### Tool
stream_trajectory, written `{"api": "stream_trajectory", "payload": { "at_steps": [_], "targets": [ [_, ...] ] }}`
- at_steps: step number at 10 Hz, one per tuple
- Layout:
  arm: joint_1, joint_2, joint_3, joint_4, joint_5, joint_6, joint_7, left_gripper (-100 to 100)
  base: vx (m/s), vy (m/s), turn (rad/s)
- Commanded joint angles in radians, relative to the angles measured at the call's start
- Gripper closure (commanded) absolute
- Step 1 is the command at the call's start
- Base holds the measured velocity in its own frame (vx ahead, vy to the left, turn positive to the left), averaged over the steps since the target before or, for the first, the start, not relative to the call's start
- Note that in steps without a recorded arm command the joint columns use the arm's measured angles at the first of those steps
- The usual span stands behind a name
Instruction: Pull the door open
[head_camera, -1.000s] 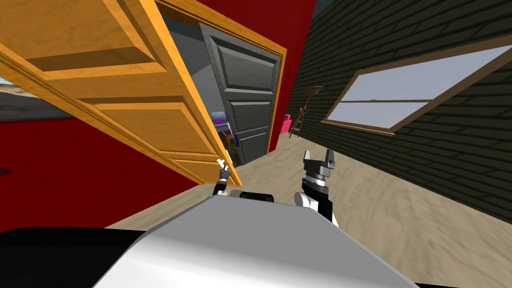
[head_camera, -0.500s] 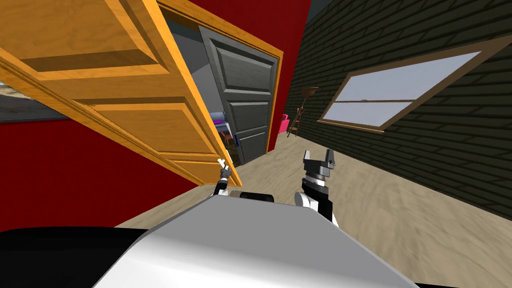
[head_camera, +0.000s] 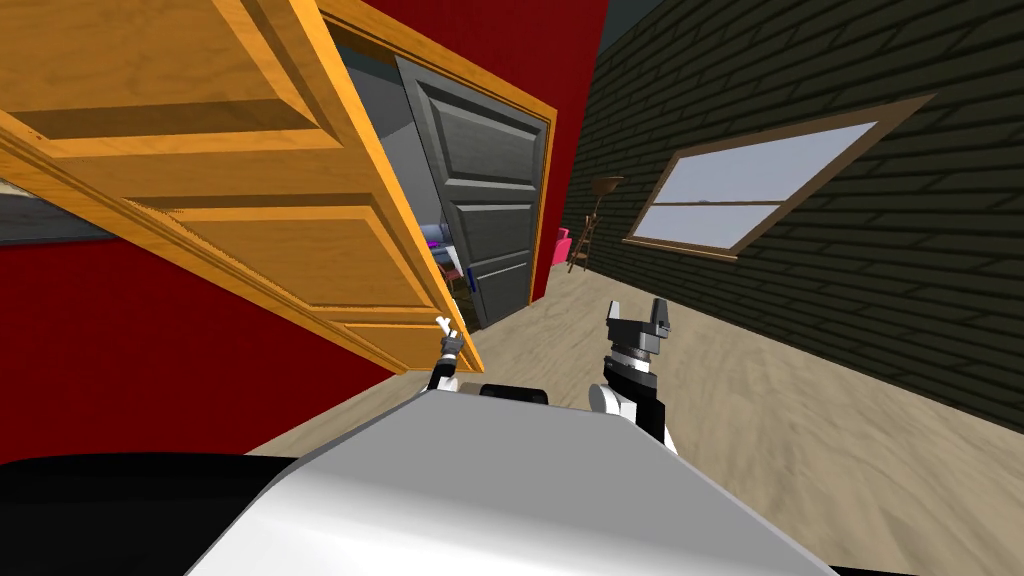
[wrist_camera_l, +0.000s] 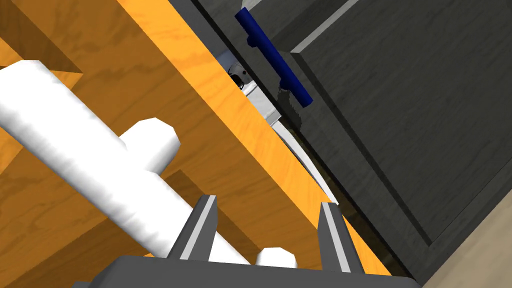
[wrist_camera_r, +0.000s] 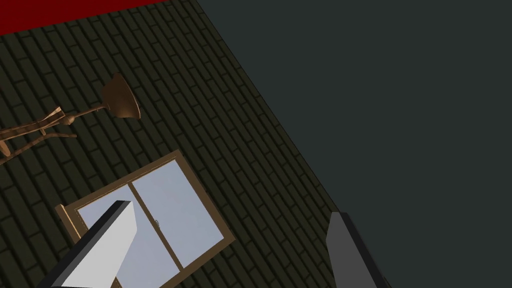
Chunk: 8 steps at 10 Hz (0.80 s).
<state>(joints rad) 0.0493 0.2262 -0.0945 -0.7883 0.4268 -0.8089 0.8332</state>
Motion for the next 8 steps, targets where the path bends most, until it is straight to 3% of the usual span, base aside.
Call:
{"api": "stream_trajectory", "payload": {
  "at_steps": [1,3,6,8],
  "targets": [
    [0.008,0.012,0.013,-0.008,0.021,0.009,0.033,-100,-0.071,0.031,-0.064],
    [0.001,0.011,-0.008,-0.012,0.059,0.007,0.099,-100,-0.074,0.045,-0.114],
    [-0.003,0.011,-0.018,-0.015,0.077,0.006,0.153,-100,-0.061,0.043,-0.070],
    [-0.010,0.010,-0.037,-0.019,0.113,0.004,0.216,-100,-0.081,0.027,-0.118]
  ]
}}
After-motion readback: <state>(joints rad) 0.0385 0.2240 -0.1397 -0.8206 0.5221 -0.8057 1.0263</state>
